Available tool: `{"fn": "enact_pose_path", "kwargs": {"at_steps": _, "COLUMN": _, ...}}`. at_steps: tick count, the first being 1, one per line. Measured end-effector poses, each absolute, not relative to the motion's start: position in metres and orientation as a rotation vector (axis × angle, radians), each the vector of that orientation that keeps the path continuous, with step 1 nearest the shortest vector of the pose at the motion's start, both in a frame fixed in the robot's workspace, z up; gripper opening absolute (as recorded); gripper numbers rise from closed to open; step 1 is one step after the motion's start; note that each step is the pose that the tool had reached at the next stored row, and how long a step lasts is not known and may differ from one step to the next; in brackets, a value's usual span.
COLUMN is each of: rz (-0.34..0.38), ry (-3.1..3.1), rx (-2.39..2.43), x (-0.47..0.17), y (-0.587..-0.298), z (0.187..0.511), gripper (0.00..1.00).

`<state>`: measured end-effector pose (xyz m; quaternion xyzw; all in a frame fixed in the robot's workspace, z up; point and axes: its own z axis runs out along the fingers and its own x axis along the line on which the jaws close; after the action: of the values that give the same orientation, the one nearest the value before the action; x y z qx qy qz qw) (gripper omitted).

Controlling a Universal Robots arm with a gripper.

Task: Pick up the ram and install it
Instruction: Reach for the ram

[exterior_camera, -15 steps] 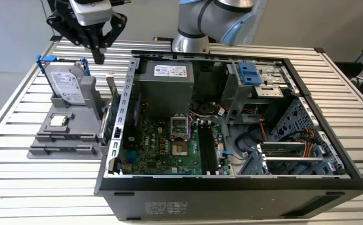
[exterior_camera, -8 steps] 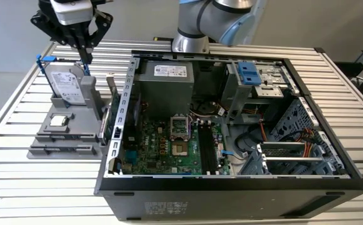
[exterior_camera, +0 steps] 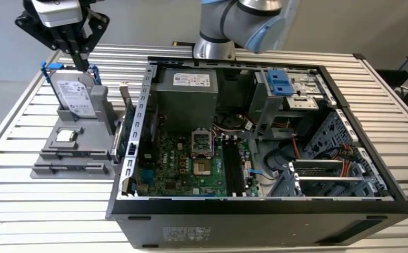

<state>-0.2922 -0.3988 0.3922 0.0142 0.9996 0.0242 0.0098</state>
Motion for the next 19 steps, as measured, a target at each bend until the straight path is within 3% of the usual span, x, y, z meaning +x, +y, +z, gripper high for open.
{"fn": "enact_pose_path", "kwargs": {"at_steps": 19, "rz": 0.076, "ry": 3.122, "rx": -0.036, "x": -0.338, "y": -0.399, "z": 0.392, "gripper": 0.0}}
